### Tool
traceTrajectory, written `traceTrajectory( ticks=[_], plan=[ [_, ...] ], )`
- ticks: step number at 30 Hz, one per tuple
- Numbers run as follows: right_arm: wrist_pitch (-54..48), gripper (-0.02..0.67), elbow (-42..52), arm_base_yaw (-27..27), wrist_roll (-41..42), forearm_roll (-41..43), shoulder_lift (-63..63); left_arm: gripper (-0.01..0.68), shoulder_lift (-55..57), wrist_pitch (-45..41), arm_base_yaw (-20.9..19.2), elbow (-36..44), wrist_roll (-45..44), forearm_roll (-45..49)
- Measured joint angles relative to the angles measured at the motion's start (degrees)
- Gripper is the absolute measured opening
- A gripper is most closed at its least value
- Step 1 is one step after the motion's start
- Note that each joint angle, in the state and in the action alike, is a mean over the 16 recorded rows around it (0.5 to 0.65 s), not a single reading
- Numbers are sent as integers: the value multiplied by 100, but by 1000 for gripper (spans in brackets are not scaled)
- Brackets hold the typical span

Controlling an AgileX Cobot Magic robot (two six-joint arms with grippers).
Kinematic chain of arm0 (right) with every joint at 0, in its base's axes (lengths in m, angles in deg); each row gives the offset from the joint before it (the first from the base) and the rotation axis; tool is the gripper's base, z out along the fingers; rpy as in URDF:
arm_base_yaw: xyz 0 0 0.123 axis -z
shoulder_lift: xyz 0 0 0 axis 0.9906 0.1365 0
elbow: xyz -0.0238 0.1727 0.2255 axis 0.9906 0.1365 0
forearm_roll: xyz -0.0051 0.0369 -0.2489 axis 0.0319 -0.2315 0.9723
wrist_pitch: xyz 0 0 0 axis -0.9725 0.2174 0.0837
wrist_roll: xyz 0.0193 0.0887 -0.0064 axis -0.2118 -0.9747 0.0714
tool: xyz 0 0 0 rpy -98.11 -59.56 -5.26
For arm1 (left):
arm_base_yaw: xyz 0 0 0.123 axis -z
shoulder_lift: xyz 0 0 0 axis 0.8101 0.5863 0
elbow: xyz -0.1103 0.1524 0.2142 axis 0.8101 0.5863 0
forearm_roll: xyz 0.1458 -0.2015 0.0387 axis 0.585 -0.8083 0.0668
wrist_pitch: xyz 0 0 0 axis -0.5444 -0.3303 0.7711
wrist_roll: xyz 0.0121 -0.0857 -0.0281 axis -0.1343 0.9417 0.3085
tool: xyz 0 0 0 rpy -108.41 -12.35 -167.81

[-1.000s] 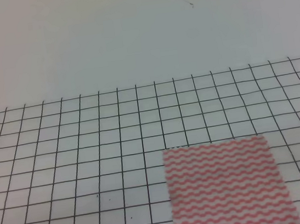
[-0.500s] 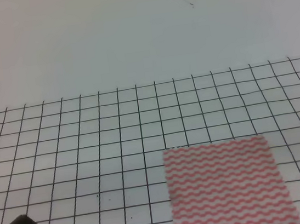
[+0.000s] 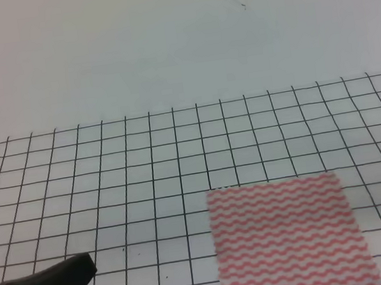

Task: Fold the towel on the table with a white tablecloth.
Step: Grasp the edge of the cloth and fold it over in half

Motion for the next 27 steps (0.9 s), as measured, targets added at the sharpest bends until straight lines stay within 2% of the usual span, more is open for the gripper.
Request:
traceTrajectory(
  ticks=[11,18,27],
  plan=[
    [270,30,-1,-74,32,103,152,-2,1570,-841,0,-714,-506,117],
    [176,100,-1,-84,20,-27,310,-2,2156,-1226,0,-882,-738,119],
    [178,186,0,-202,29,-187,985,-2,2392,-1268,0,-893,-935,112]
  ],
)
